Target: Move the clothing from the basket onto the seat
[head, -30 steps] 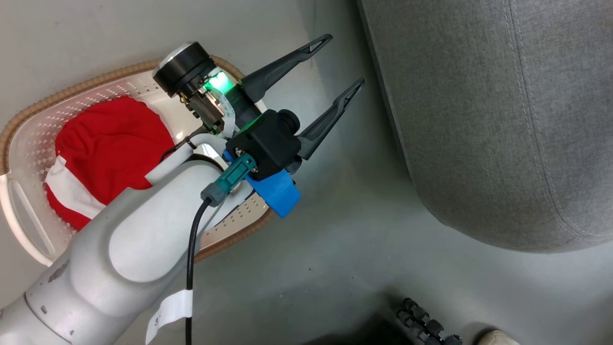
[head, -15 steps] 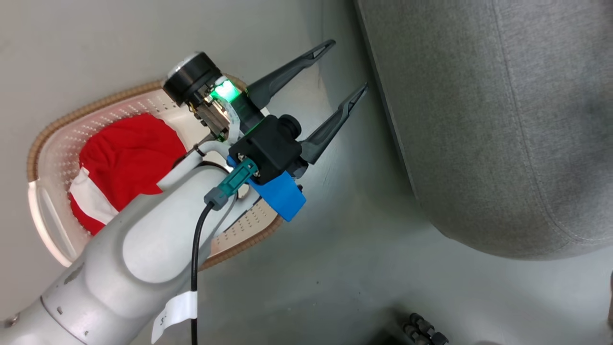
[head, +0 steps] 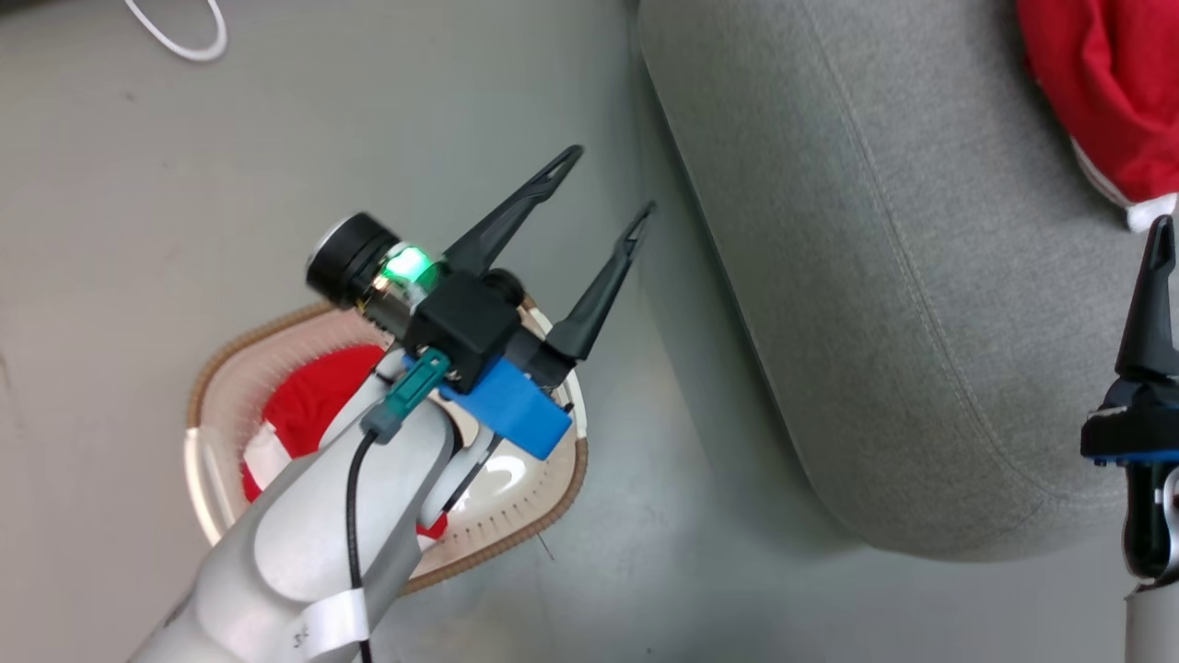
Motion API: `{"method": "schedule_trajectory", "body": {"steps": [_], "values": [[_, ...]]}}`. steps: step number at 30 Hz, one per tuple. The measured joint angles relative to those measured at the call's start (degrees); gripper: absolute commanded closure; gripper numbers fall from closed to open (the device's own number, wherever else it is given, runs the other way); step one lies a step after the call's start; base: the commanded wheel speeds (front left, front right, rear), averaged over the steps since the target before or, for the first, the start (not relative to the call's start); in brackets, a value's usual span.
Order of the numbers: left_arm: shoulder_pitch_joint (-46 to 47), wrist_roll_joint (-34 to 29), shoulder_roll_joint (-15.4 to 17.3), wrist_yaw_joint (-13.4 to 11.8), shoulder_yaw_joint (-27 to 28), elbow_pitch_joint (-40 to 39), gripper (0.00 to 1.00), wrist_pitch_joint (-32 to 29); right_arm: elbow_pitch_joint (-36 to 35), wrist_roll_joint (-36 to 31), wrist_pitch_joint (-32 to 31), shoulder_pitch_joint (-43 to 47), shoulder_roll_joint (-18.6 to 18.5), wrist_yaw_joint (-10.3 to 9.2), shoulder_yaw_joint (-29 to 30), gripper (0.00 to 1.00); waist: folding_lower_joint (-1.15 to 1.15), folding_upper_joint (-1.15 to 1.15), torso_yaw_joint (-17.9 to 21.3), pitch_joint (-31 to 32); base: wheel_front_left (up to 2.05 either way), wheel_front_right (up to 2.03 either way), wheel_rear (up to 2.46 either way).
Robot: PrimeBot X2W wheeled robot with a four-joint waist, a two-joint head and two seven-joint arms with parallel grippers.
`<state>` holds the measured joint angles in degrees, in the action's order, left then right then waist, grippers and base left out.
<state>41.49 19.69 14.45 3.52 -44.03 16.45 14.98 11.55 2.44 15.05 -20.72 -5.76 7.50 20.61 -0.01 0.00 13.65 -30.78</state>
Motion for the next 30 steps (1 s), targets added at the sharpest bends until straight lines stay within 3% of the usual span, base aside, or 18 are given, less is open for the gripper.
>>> {"method": "schedule_trajectory", "body": {"steps": [10, 30], "values": [[-11.3, -1.2, -1.1, -1.2, 12.7, -2.4, 0.00, 0.0, -8.2, -0.4, 0.0, 5.5, 0.9, 0.00, -8.1, 0.00, -0.01, 0.00, -4.1, 10.4, 0.00, 0.00, 0.00], [-28.7, -8.3, -6.8, 2.0, 35.6, -6.6, 0.00, 0.0, -9.8, -0.1, 0.0, 13.1, 2.2, -0.01, -18.0, 0.00, -0.01, 0.00, -13.6, 23.1, 0.00, 0.00, 0.00]]}}
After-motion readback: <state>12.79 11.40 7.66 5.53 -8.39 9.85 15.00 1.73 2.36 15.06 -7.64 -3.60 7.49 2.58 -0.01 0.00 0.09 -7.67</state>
